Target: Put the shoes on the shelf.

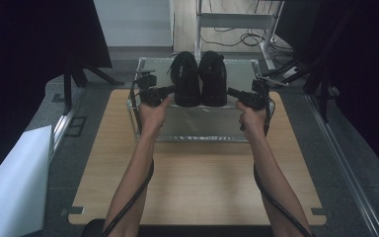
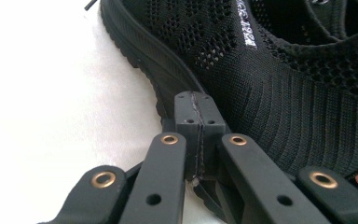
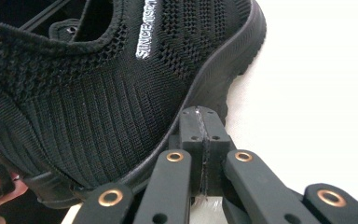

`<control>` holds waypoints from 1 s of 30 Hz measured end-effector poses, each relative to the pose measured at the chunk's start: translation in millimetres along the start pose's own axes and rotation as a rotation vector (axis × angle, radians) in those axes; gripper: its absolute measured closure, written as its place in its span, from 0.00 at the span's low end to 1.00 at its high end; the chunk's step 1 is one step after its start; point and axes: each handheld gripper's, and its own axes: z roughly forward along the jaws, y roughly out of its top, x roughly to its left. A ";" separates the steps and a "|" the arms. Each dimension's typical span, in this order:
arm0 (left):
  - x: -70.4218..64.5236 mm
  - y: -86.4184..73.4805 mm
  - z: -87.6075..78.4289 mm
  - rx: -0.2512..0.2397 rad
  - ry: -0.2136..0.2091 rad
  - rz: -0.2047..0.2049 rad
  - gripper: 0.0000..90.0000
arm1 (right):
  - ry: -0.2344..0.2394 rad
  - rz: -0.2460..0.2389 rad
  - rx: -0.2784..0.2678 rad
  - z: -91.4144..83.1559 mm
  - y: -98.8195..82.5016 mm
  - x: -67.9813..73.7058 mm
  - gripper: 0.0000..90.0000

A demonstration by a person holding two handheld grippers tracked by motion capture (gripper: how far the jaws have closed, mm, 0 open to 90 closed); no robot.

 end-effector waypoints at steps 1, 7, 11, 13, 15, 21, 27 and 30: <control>0.0 0.0 0.0 0.000 0.000 0.000 1.00 | 0.000 0.000 0.000 0.0 0.0 0.0 1.00; 1.0 3.5 4.4 0.007 0.025 0.028 0.95 | -0.011 0.013 -0.001 5.8 2.1 -3.6 1.00; 6.4 -2.8 -2.1 -0.025 0.011 0.046 0.81 | 0.011 0.032 -0.015 1.5 -0.4 -7.1 0.90; 7.4 -7.7 -7.0 -0.036 0.004 0.067 0.73 | 0.031 0.040 -0.007 -2.4 -2.9 -10.4 0.83; 6.2 -12.2 -11.4 -0.050 -0.003 0.091 0.66 | 0.052 0.033 -0.008 -6.3 -5.2 -13.1 0.79; -2.4 -21.5 -22.6 -0.057 -0.006 0.185 0.49 | 0.074 -0.025 -0.019 -19.9 -8.2 -11.7 0.65; -4.0 -33.6 -35.4 -0.052 -0.015 0.229 0.36 | 0.079 -0.138 -0.015 -35.4 -15.1 -9.7 0.55; -3.4 -42.3 -46.7 -0.059 -0.024 0.248 0.32 | 0.098 -0.210 -0.021 -46.0 -21.6 -6.2 0.49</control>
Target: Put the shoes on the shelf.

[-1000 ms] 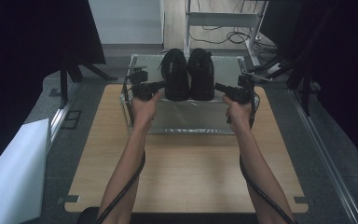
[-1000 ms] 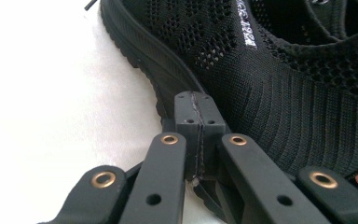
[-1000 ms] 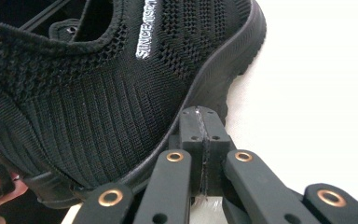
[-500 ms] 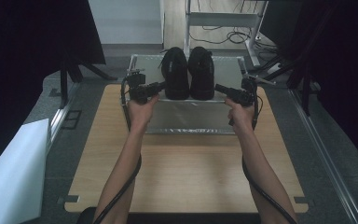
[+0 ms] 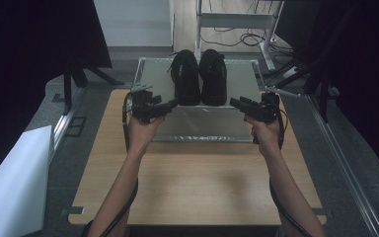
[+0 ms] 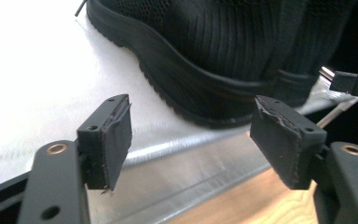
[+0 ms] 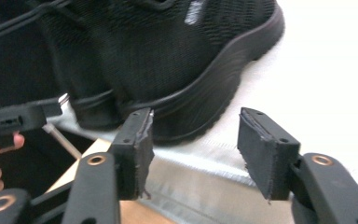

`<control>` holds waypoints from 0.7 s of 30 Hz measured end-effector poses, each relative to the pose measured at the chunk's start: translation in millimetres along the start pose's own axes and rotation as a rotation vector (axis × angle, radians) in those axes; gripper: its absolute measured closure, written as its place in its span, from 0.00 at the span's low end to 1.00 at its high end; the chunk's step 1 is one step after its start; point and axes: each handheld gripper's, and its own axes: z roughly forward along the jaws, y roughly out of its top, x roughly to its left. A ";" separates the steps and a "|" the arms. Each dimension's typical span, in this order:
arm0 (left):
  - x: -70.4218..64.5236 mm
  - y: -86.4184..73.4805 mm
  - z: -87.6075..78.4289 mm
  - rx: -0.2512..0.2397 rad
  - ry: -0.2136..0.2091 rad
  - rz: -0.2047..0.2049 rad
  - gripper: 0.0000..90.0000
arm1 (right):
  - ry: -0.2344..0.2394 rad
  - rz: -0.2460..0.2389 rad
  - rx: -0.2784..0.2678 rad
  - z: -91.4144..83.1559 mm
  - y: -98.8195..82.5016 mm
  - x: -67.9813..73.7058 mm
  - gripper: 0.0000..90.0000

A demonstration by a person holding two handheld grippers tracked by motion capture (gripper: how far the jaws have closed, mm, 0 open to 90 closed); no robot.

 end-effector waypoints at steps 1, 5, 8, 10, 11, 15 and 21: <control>0.0 0.0 0.0 0.000 0.000 0.000 0.32 | 0.000 0.000 0.000 0.0 0.0 0.0 0.49; 0.6 -10.7 -9.9 0.004 -0.006 0.010 0.27 | 0.019 -0.054 0.011 -8.2 -6.8 6.0 0.43; 0.7 -19.1 -16.2 0.001 -0.011 0.012 0.25 | 0.035 -0.067 0.009 -13.3 -12.1 7.8 0.40; 0.7 -26.5 -21.1 -0.001 -0.010 0.011 0.22 | 0.057 -0.078 0.007 -19.1 -19.3 9.4 0.36; 0.7 -26.5 -21.1 -0.001 -0.010 0.011 0.21 | 0.057 -0.078 0.007 -19.1 -19.3 9.4 0.36; -0.7 -37.7 -23.8 0.036 0.012 0.047 0.14 | 0.065 -0.106 0.025 -24.0 -29.5 10.5 0.30; -2.6 -54.3 -30.7 0.085 0.048 0.124 0.09 | 0.057 -0.171 0.076 -31.6 -46.0 9.9 0.20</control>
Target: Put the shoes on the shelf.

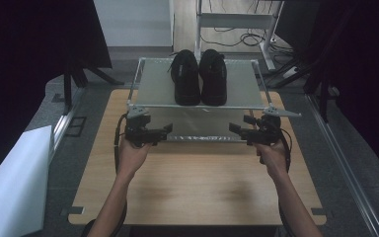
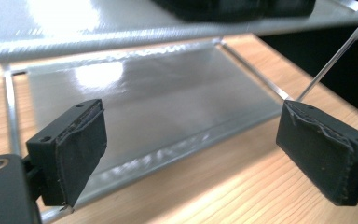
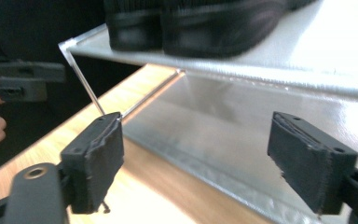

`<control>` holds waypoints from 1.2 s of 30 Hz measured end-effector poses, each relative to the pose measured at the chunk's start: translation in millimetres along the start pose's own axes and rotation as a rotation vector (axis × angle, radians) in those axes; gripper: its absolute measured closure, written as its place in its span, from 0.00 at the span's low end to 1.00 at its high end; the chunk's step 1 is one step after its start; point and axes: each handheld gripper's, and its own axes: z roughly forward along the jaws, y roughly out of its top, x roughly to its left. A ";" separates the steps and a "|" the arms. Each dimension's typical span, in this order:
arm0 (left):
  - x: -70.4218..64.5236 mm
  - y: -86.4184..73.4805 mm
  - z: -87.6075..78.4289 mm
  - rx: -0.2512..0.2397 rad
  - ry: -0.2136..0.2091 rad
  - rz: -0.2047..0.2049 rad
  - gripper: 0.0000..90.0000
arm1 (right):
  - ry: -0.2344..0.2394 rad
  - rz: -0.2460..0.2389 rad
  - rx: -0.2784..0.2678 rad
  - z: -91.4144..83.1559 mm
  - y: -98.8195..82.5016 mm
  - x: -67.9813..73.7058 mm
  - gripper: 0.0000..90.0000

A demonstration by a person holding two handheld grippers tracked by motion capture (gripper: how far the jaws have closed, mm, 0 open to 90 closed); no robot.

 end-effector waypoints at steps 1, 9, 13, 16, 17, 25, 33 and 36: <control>0.2 -3.7 -1.8 0.007 0.006 0.010 0.09 | -0.004 -0.002 0.008 -1.1 -2.0 0.5 0.19; 3.5 -31.8 -11.3 0.069 -0.026 0.050 0.11 | -0.005 -0.061 0.061 -18.1 -22.8 1.8 0.12; 1.0 -47.1 -18.4 0.063 -0.054 0.066 0.10 | -0.016 -0.064 0.091 -24.8 -36.0 3.0 0.06; -2.8 -55.7 -22.8 0.053 -0.052 0.069 0.06 | -0.019 -0.063 0.110 -26.7 -46.8 3.6 0.02; -5.4 -60.4 -25.0 0.045 -0.046 0.070 0.03 | -0.018 -0.059 0.127 -28.0 -55.6 4.6 0.00; -13.1 -86.8 -25.5 0.039 -0.052 0.081 0.00 | -0.042 -0.059 0.173 -32.1 -92.6 4.4 0.00; -24.2 -114.3 -15.0 0.074 -0.017 0.113 0.00 | -0.075 -0.093 0.252 -29.0 -126.2 7.5 0.00; -27.8 -123.3 -10.0 0.098 -0.013 0.118 0.00 | -0.077 -0.097 0.272 -26.3 -133.6 9.0 0.00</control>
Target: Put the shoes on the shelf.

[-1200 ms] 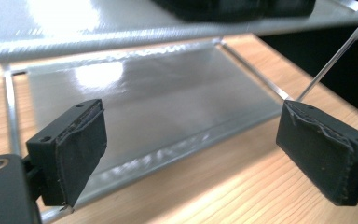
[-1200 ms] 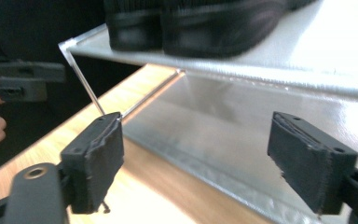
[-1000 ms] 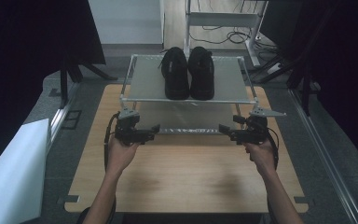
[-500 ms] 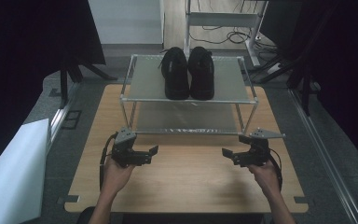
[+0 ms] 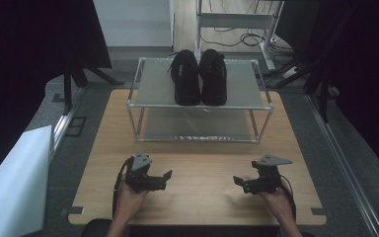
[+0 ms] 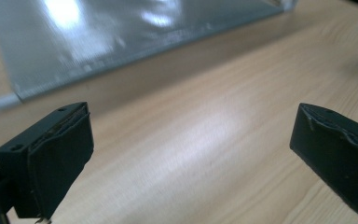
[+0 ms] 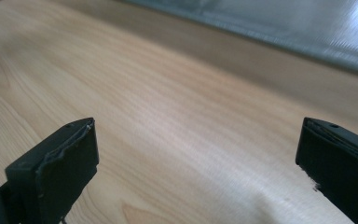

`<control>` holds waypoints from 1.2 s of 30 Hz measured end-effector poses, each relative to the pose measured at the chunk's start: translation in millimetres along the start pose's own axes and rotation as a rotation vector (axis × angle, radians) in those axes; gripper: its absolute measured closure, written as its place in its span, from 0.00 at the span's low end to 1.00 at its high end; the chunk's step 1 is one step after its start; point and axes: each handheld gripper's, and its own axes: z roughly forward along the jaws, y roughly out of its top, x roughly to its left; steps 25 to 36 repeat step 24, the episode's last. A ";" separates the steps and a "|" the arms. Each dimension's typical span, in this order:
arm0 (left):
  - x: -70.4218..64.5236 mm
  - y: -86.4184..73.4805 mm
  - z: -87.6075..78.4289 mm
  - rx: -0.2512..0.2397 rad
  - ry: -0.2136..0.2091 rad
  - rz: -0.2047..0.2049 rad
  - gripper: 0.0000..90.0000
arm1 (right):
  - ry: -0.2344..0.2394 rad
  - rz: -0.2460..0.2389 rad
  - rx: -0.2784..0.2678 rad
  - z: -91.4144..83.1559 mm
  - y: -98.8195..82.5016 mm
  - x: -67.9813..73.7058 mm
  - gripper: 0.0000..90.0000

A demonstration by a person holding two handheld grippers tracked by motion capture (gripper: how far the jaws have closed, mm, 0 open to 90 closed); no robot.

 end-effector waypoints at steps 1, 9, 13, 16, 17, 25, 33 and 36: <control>-1.9 -3.5 2.6 0.011 0.003 0.004 0.00 | -0.003 -0.005 0.007 1.7 -1.8 0.8 0.00; -17.1 -25.9 25.9 0.113 -0.001 0.044 0.00 | -0.010 -0.056 0.074 20.1 -17.0 8.9 0.00; -23.7 -28.3 33.3 0.146 0.001 0.076 0.00 | -0.012 -0.086 0.097 25.3 -19.9 12.9 0.00; -28.3 -30.6 38.9 0.171 0.001 0.090 0.00 | -0.015 -0.113 0.123 30.5 -22.6 15.8 0.00; -30.6 -30.7 41.8 0.192 0.007 0.106 0.00 | -0.024 -0.130 0.145 33.2 -23.9 17.8 0.00; -33.5 -30.1 44.9 0.215 0.015 0.121 0.00 | -0.034 -0.158 0.157 34.3 -23.9 19.8 0.00; -33.5 -30.1 44.9 0.215 0.015 0.121 0.00 | -0.034 -0.158 0.157 34.3 -23.9 19.8 0.00; -33.5 -30.1 44.9 0.215 0.015 0.121 0.00 | -0.034 -0.158 0.157 34.3 -23.9 19.8 0.00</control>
